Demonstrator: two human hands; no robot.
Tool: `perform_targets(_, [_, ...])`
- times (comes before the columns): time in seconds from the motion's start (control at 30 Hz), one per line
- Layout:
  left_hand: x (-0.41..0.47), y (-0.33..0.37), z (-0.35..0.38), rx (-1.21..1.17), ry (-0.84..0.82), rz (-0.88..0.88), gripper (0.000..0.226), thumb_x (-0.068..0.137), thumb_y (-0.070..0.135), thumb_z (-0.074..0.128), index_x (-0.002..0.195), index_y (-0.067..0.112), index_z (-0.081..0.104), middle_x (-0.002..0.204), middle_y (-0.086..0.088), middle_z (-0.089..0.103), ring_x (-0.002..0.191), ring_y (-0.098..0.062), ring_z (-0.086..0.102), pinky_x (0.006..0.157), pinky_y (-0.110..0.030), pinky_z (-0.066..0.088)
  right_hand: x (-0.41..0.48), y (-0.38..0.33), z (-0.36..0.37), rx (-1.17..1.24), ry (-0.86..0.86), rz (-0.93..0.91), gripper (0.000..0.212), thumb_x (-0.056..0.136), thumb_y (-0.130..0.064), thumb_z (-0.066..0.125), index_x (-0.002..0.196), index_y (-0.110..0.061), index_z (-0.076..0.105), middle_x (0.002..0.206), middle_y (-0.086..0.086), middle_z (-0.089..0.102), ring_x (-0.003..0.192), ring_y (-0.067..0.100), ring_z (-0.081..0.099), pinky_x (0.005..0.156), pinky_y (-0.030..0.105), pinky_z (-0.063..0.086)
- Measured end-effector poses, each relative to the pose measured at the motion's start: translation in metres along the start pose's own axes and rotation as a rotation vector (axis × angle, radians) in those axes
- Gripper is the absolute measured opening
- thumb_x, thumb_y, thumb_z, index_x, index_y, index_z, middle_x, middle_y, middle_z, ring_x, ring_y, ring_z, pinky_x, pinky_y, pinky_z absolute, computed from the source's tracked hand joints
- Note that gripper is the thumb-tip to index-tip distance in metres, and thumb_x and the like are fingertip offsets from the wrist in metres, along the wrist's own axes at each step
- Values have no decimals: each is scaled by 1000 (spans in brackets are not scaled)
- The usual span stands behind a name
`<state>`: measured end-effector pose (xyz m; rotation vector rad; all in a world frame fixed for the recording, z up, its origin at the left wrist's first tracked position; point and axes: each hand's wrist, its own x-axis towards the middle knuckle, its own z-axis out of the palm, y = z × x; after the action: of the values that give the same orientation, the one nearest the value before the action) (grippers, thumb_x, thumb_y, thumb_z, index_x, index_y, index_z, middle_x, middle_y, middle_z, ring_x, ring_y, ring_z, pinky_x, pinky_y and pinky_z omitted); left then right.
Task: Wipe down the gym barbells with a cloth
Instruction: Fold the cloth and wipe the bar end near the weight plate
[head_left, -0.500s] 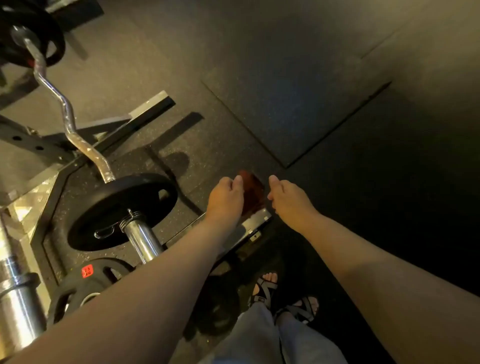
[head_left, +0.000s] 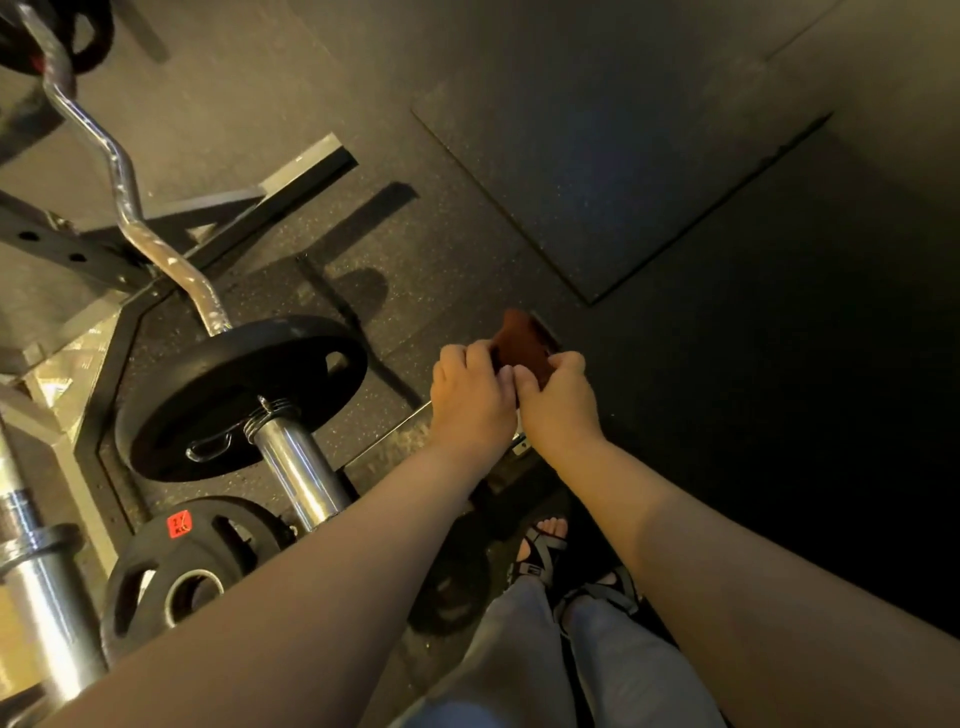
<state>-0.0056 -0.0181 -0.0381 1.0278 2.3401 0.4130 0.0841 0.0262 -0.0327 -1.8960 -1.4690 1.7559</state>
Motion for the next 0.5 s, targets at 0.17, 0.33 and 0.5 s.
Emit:
perform_targets(0.17, [-5,21,-19,-214,-36,-43,38,108,37,40,140,22,51,121,4,36,120,-17,43,101,-31,37,-17,-27,-29,104,-142,-70,16,105,-31,51,118,-21,53,108,2,62,93,13,63,70,25,47])
perform_targets(0.33, [-25,83,-57,-814,-279,-128,35,111,41,27,112,19,55,100,-6,60,70,1,66,55,-13,50,-48,-55,-92,232,-233,-128,17,103,-30,57,115,-19,60,111,7,67,102,19,67,86,35,55])
perform_targets(0.5, [-37,164,-79,-773,-421,-51,38,106,50,42,128,22,54,111,-6,69,89,-18,72,67,-30,59,-84,-64,-170,239,-70,-328,16,97,-14,66,112,-15,58,107,6,69,96,13,71,82,30,61])
